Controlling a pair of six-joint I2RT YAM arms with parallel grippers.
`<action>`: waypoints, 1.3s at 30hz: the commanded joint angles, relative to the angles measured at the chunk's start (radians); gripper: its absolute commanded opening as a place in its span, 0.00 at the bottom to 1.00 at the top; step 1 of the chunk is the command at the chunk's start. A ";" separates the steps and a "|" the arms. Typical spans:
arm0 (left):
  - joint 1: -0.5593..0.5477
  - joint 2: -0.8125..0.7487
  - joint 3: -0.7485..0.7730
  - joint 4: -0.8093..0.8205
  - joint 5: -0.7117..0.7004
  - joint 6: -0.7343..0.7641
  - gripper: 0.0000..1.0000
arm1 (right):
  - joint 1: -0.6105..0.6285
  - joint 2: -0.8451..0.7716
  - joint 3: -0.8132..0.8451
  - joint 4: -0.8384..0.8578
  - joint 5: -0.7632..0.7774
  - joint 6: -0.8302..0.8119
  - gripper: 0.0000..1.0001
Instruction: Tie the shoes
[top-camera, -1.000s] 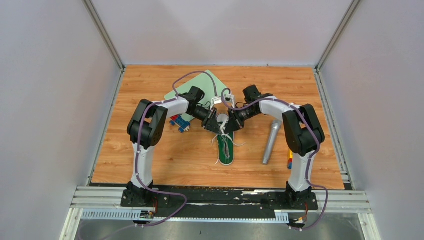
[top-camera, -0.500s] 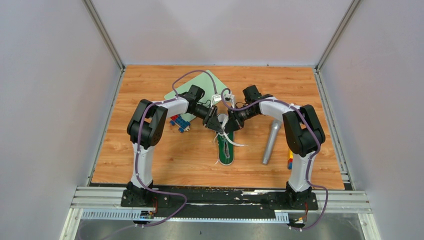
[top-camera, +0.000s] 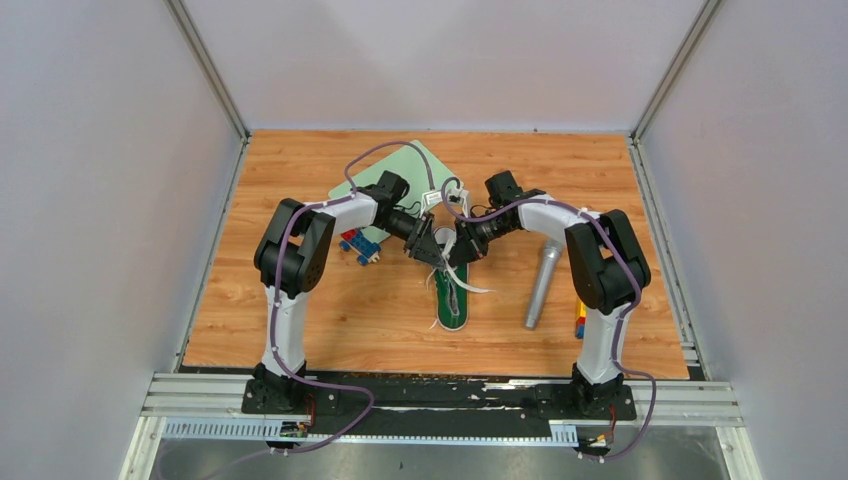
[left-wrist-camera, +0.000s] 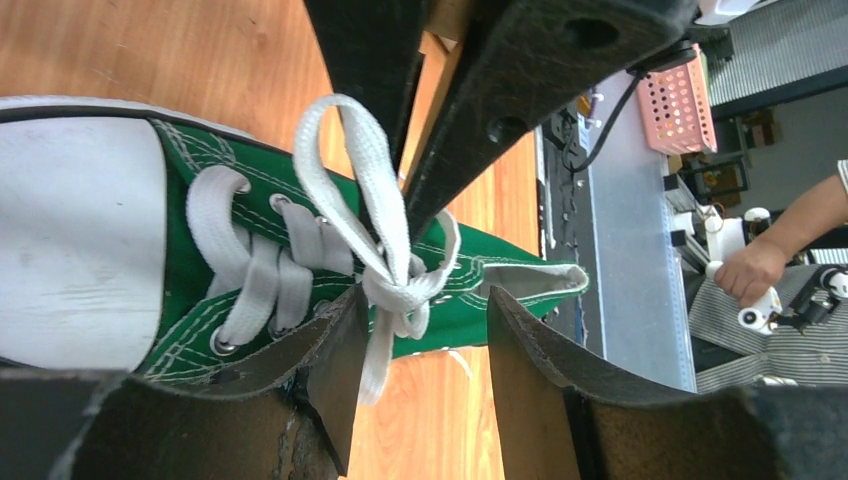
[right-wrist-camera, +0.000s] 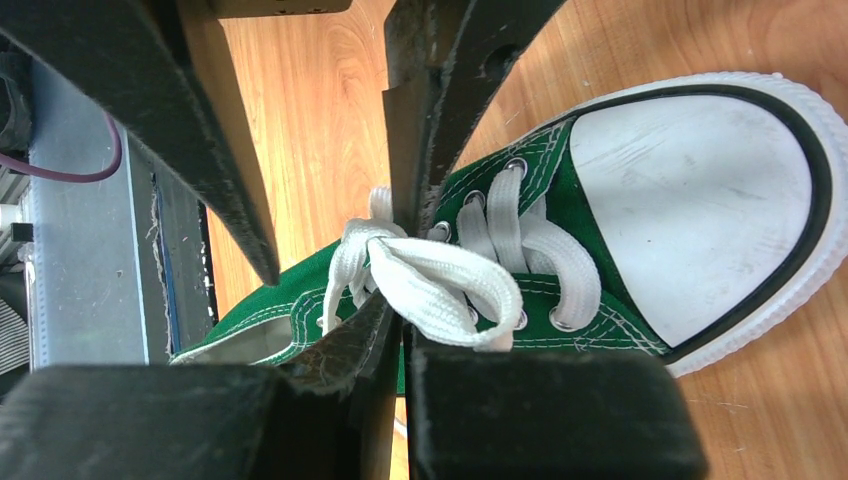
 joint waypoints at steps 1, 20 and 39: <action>-0.006 -0.008 0.036 -0.076 0.079 0.078 0.55 | 0.014 -0.042 -0.002 0.024 0.004 0.003 0.06; -0.023 0.022 0.026 0.126 -0.008 -0.195 0.47 | 0.013 -0.047 -0.006 0.029 0.008 0.011 0.06; -0.028 0.011 0.050 0.070 -0.127 -0.108 0.00 | -0.016 -0.053 0.022 0.016 0.006 0.042 0.06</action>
